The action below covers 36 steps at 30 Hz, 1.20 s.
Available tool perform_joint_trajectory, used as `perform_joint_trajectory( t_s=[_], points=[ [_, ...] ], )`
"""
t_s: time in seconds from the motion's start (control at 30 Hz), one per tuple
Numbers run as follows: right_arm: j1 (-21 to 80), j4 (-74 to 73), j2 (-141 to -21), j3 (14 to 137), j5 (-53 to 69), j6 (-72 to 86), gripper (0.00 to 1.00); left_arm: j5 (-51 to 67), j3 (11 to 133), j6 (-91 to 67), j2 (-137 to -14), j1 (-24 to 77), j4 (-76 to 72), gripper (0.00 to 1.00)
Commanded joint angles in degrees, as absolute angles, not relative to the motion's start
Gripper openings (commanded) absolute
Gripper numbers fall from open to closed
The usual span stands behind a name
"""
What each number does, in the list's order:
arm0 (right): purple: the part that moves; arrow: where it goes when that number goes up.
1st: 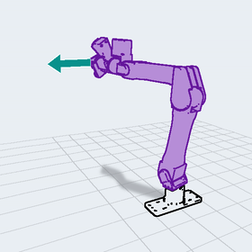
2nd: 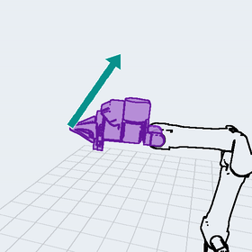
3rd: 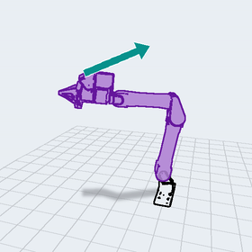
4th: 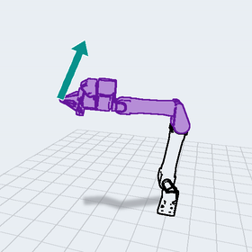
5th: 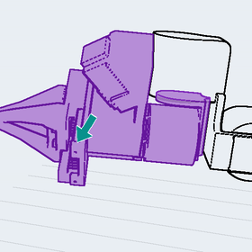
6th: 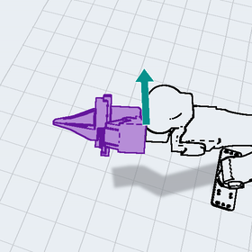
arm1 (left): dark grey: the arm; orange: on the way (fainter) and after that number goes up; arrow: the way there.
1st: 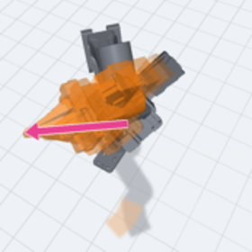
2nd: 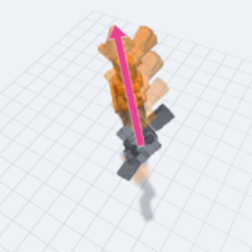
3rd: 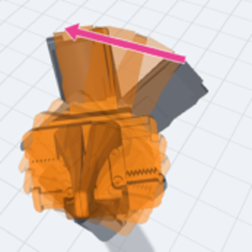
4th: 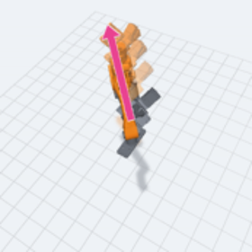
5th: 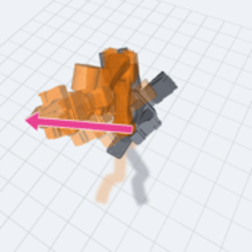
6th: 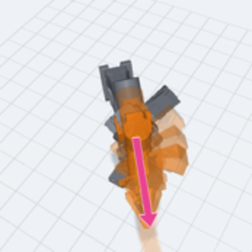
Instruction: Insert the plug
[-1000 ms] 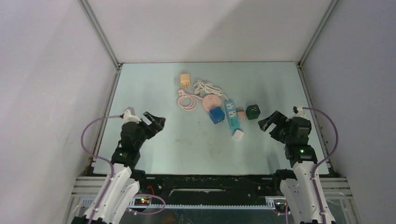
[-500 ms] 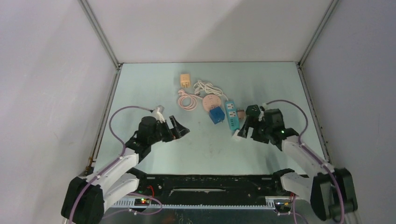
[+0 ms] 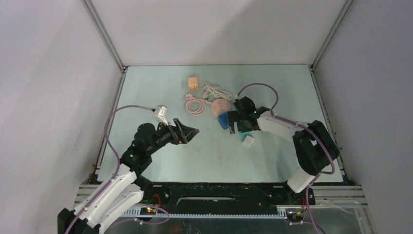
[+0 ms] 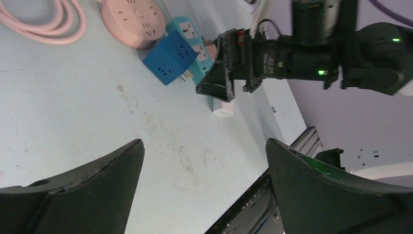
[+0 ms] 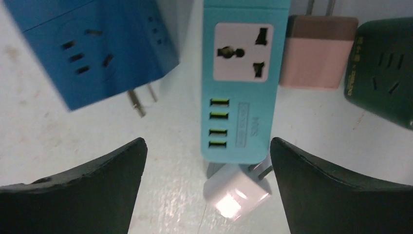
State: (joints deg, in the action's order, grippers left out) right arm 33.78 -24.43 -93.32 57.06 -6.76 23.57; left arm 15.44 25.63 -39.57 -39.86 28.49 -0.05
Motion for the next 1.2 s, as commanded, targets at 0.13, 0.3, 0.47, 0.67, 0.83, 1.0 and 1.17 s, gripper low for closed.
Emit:
perform_joint_trajectory(
  t_s=[0.13, 0.3, 0.47, 0.67, 0.83, 1.0, 1.17],
  points=[
    [32.72, -29.85, -103.68, 64.98, -13.09, 20.89, 0.97, 10.40, 26.31, -39.37, -31.15, 28.74, 4.58, 0.98],
    [31.25, -27.96, -104.90, 65.31, -10.72, 18.90, 0.94, 10.87, 24.72, -40.17, -30.86, 28.74, 4.58, 0.98],
    [31.67, -26.72, -104.99, 65.18, -9.33, 17.29, 0.83, 11.08, 24.90, -39.83, -31.96, 28.72, 4.73, 0.98],
    [32.80, -27.20, -102.77, 61.88, -8.25, 19.68, 0.76, 11.06, 25.29, -38.67, -33.35, 28.70, 4.79, 0.98],
    [34.80, -28.48, -96.74, 57.74, -10.93, 21.48, 0.83, 10.28, 26.29, -37.17, -36.03, 28.72, 6.99, 0.98],
    [35.72, -27.91, -88.94, 57.21, -5.85, 18.51, 0.89, 9.79, 27.27, -35.17, -37.49, 28.72, 9.62, 0.98],
    [35.71, -24.95, -85.48, 59.76, 2.10, 13.84, 0.95, 6.87, 27.66, -34.17, -36.14, 28.66, 11.80, 0.98]
  ],
)
